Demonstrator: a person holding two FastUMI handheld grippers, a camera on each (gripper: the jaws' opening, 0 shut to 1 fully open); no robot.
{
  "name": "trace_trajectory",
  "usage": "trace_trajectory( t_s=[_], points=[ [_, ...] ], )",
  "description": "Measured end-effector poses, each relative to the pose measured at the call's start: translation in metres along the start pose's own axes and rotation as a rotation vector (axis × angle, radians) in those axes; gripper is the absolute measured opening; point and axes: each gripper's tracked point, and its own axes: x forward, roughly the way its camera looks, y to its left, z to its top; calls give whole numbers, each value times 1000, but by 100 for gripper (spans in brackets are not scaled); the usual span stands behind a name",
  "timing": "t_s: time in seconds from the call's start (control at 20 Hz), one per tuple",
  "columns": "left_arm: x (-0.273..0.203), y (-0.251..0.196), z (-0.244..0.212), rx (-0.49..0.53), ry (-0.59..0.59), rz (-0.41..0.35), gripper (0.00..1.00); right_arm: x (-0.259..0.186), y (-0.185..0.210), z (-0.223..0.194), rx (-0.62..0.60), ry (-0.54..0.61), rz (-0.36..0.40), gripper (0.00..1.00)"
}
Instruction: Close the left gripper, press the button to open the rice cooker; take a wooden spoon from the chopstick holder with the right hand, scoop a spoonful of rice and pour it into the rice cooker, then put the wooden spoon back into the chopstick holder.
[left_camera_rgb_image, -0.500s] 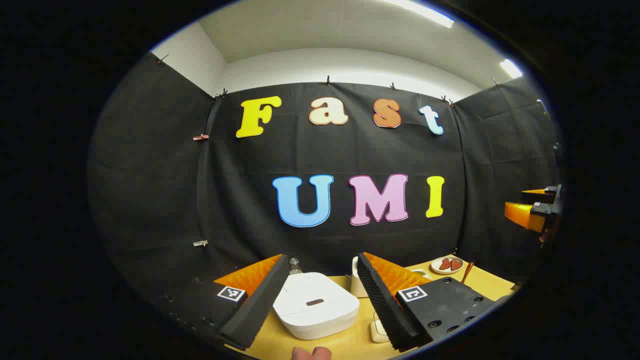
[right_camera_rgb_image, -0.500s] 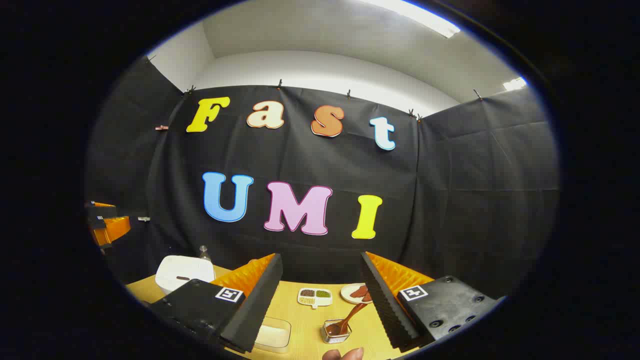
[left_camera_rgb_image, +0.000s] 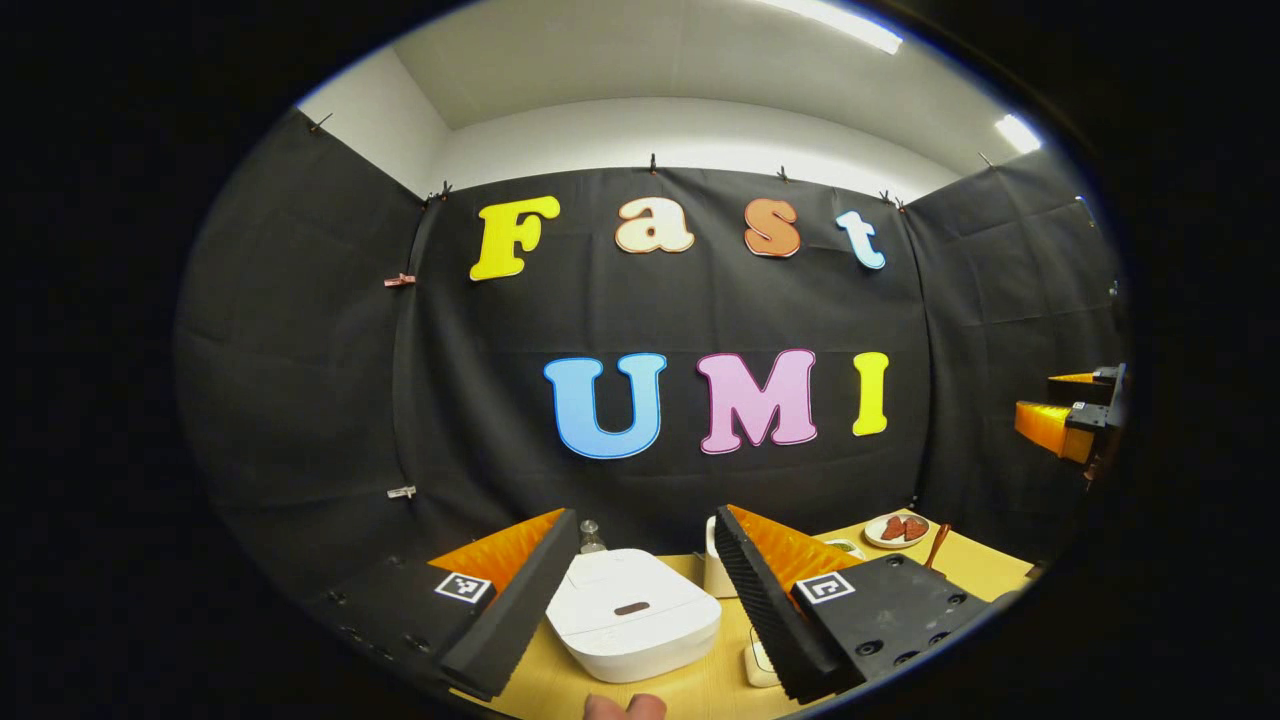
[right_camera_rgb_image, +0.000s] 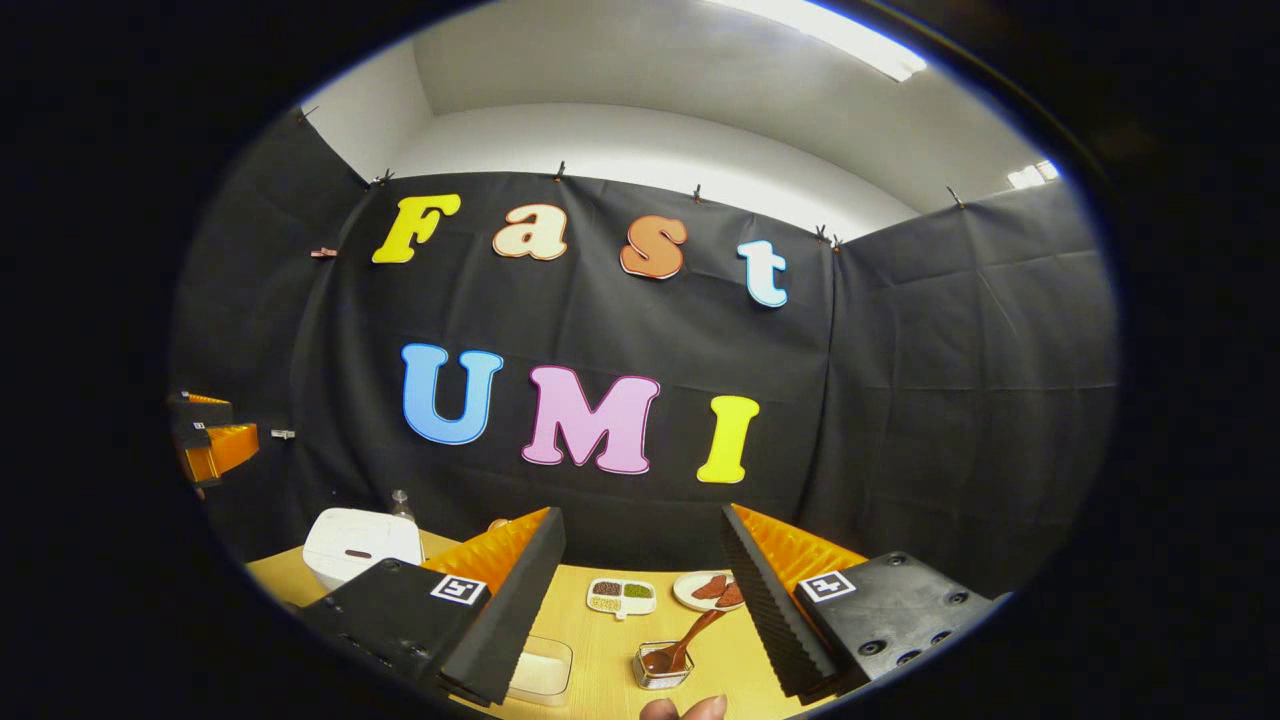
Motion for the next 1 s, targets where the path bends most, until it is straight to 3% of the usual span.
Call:
trace_trajectory(
  t_s=[0.4, 0.45, 0.5, 0.65, 0.7, 0.75, 0.8, 0.9, 1.0],
  points=[
    [-1, -3, 7, -4, -12, -49, 94, -6, 2, 4, -28, -8, 2, 97],
    [2, -7, 7, -2, -10, -63, 83, -6, 1, 3, -32, -9, 0, 97],
    [11, -19, 6, 3, -5, -83, 81, -7, -1, 3, -35, -8, -4, 97],
    [20, -24, 1, 18, 8, -124, 35, -8, -4, 0, -33, -1, -10, 97],
    [19, -23, -1, 14, 6, -131, 27, -9, -6, 0, -34, -1, -14, 97],
    [22, -22, -4, 4, 15, -146, 9, -10, -8, -1, -35, -2, -17, 97],
    [24, -23, -13, -10, 32, -166, 14, -10, -11, -1, -37, -1, -22, 97],
    [41, -17, -35, -54, 111, -193, 2, -13, -16, -2, -40, -1, -29, 97],
    [61, -11, -65, -118, 225, -224, 6, -15, -24, -3, -53, 0, -41, 97]
  ],
)
